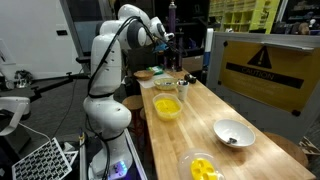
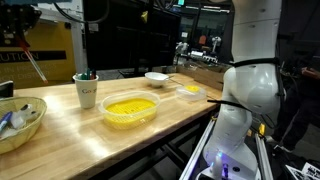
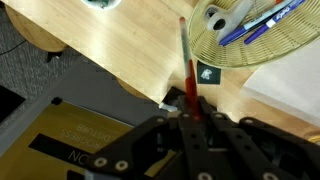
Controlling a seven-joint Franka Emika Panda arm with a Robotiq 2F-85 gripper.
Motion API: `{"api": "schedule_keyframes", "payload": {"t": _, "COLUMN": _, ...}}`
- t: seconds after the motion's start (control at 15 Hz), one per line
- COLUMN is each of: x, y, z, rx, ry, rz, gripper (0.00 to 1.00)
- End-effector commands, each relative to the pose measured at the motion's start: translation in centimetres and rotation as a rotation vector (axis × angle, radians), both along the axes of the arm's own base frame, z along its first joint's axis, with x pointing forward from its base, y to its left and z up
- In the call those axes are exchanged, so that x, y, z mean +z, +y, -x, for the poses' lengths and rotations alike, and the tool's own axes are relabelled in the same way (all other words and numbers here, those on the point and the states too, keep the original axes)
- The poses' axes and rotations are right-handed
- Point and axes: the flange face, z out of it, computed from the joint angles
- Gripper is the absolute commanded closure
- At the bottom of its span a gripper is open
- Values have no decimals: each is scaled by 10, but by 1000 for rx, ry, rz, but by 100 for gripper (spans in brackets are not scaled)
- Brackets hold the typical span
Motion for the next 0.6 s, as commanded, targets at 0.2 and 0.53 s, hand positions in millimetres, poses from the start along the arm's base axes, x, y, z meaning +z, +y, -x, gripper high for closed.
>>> {"api": "schedule_keyframes", "payload": {"t": 0.2, "x": 3, "y": 25, "z": -5, "rx": 41, "ry": 4, "rz": 55, "gripper": 97}}
{"api": "schedule_keyframes", "payload": {"t": 0.53, "x": 1, "y": 33, "z": -4, "rx": 57, "ry": -5, "rz": 68, "gripper": 97}}
